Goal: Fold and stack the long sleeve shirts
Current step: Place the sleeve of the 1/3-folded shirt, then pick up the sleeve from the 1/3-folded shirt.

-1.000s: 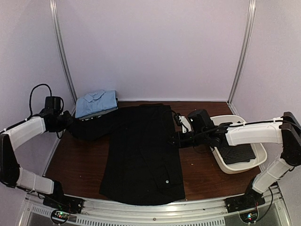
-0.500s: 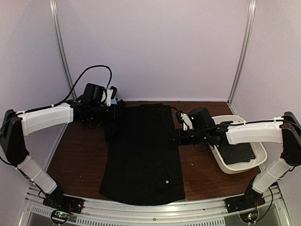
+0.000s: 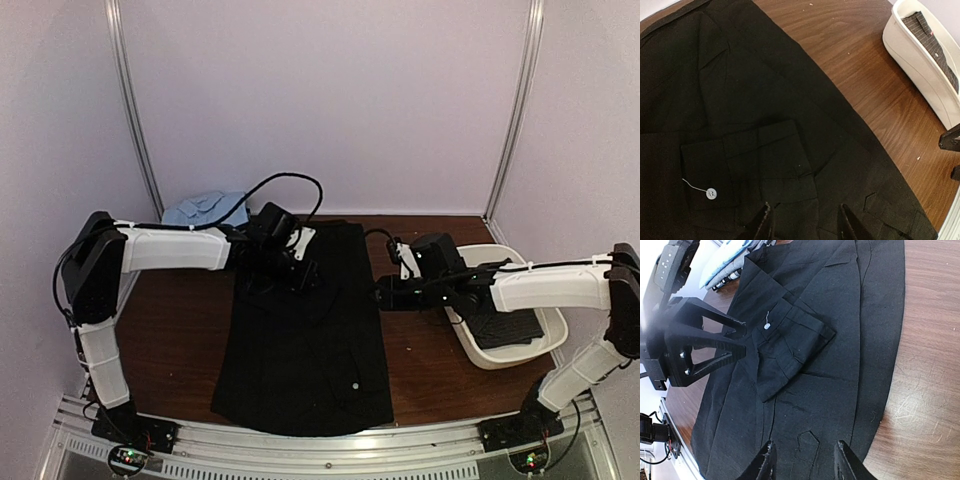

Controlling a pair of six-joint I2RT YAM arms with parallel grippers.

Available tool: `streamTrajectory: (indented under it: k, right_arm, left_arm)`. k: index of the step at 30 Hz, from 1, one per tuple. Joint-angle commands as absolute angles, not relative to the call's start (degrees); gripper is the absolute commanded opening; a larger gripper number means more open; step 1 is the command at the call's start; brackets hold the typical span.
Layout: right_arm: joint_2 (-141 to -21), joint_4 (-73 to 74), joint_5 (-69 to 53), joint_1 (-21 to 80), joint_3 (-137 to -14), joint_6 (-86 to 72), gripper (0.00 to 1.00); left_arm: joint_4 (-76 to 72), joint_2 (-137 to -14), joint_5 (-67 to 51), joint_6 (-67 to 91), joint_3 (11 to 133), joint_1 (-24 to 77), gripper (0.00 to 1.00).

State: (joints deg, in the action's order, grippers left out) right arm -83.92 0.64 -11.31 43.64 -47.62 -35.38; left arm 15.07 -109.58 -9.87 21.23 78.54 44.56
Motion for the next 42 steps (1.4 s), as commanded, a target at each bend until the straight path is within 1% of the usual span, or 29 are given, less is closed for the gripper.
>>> streamTrajectory:
  k: [1, 6, 9, 18, 25, 31, 39, 42]
  right_arm:
    - [-81.82, 0.18, -9.47, 43.33, -46.84, -36.12, 0.41]
    - [-82.34, 0.13, -9.82, 43.41, -47.27, -36.12, 0.41]
    - [-82.51, 0.12, -10.05, 43.35, -47.52, -36.04, 0.41]
    - [-83.29, 0.15, -10.57, 43.37, -47.71, -35.90, 0.41]
    - [-83.74, 0.15, -11.01, 43.35, -47.59, -35.91, 0.41]
    - [-83.41, 0.13, -11.00, 43.38, -47.46, -35.93, 0.42]
    - [-83.32, 0.10, -11.06, 43.35, -47.29, -35.74, 0.42]
    - [-83.40, 0.12, -11.20, 43.39, -47.47, -35.86, 0.42]
  left_arm:
    - [13.92, -106.66, -9.38, 22.39, 79.54, 44.03, 0.45]
    - [15.18, -105.19, -6.77, 24.38, 78.16, 43.50, 0.47]
    - [16.20, -104.91, -6.20, 27.35, 76.33, 41.36, 0.47]
    - [15.31, -107.22, -15.02, 31.43, 71.87, 33.91, 0.45]
    - [14.31, -111.26, -17.59, 32.04, 72.03, 33.13, 0.45]
    - [15.89, -114.09, -14.03, 33.11, 72.94, 33.14, 0.45]
    - [16.33, -115.42, -12.12, 33.28, 72.68, 33.14, 0.47]
    - [17.34, -115.25, -10.66, 33.52, 73.07, 33.22, 0.50]
